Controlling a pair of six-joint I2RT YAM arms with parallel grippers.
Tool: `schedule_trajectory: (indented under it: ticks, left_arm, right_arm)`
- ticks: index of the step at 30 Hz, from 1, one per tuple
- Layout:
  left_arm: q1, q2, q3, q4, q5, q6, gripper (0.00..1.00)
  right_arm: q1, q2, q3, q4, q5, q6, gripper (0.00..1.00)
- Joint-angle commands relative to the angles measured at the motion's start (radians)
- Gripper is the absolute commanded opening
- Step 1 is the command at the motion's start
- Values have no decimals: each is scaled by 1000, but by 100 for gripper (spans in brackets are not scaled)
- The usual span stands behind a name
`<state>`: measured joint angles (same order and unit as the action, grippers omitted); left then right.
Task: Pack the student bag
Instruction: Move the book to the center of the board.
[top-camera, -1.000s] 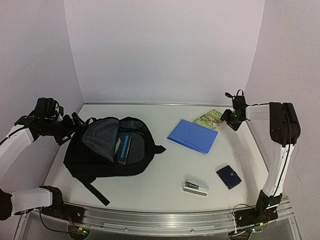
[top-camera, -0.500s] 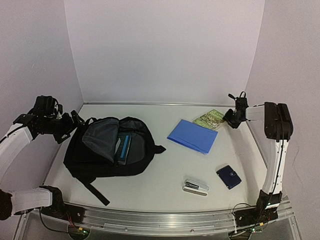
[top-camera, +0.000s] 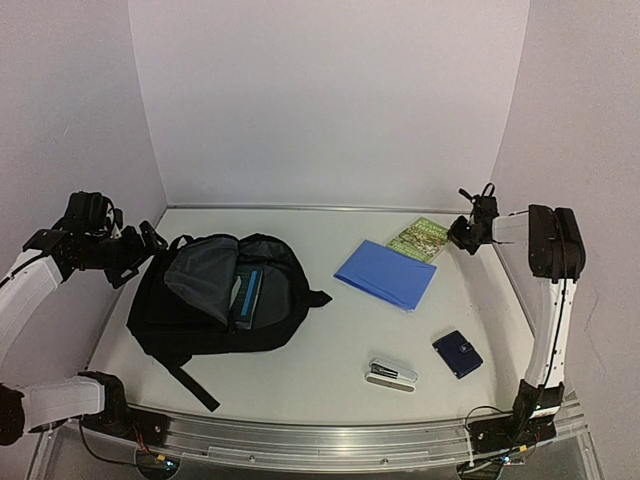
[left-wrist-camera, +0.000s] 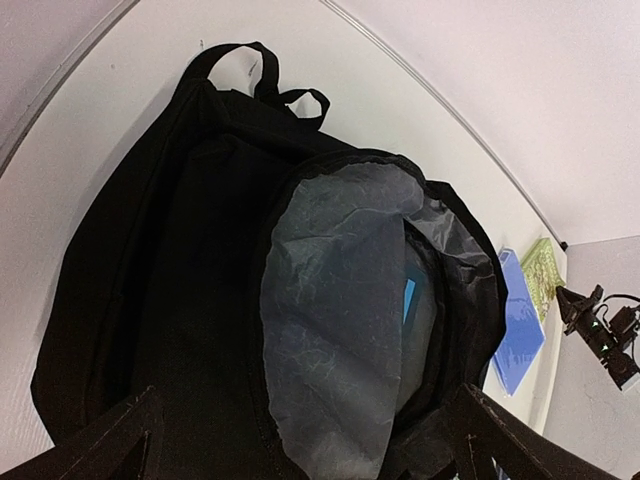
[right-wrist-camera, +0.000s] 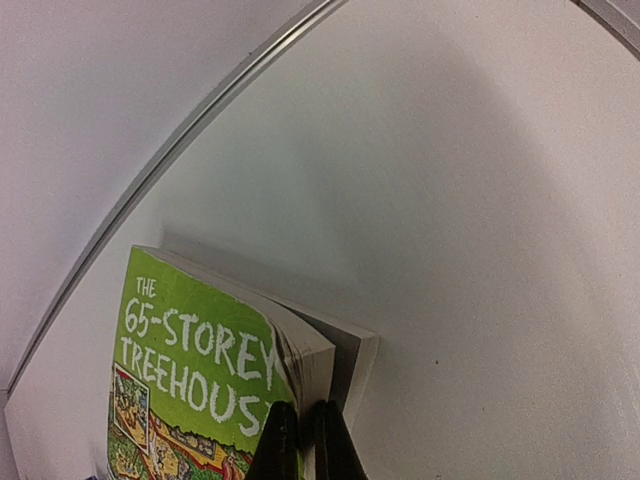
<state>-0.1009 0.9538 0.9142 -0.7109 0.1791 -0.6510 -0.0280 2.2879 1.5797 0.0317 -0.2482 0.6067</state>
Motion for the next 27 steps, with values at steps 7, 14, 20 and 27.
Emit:
schedule_trajectory:
  ticks: [7,14,20,27]
  left_arm:
    - [4,-28,33,-6,-17,24,100]
    - [5,-40,26,-10,-11,21,100]
    - [5,-55,28,-22,-7,25,100]
    - [5,-49,59,-27,59,78,100]
  right_arm:
    - [0,-175,-259,-39,23,-36,0]
    - [2,-376,-465,-39,42,-2,0]
    - [16,-580,-662,-39,68,32,0]
    - [23,-781,-801,-86,85,51,1]
